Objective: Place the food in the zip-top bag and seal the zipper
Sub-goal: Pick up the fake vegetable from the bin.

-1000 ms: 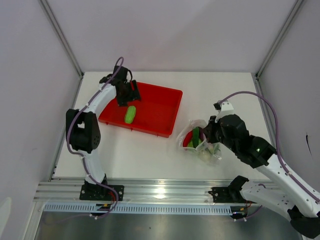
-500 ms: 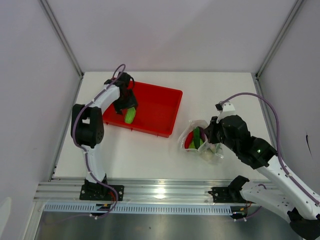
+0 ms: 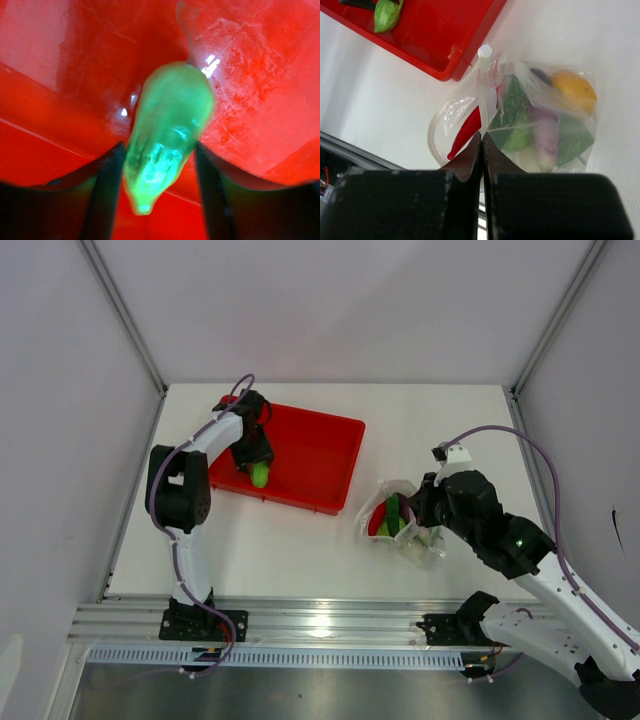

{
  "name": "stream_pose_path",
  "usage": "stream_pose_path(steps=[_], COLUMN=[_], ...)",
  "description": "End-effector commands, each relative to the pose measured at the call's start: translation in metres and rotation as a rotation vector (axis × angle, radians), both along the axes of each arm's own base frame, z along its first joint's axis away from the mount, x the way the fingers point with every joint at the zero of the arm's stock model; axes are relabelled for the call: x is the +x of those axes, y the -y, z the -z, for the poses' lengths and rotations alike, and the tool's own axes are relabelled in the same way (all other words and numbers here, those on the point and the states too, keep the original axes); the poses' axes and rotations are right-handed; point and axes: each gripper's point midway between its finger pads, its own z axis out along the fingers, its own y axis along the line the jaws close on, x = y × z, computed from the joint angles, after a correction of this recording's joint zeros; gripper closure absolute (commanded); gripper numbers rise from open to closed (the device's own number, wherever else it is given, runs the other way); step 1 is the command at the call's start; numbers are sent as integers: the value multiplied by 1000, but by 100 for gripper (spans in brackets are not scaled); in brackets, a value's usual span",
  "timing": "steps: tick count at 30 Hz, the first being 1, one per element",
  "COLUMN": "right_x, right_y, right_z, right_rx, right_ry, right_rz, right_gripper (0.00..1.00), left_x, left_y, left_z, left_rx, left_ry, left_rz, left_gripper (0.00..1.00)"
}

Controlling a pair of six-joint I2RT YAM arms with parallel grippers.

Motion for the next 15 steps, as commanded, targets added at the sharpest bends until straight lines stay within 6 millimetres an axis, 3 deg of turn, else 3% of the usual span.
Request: stream_pose_path(steps=[1,4,9,13,15], right_x=[3,3,2,3,3], right_y=[-2,-2,-1,0,-1], right_z=[-16,-17,-18,-18,-19], right_rx=[38,43,42,40,42], right_ry=[55,53,56,54,51], right_rz=[-6,-5,-2,2,0], right_gripper=[100,100,100,100,100], left_x=[9,10,10,11,12], left_y=[2,3,7,13,17], left_z=[-5,-5,-6,-25,-50], left_rx=[8,4,-22,-58,-82], left_ry=[26,31,30,74,126], left_rz=[-9,-5,-1,14,27], left_gripper=[44,61,76,85,90])
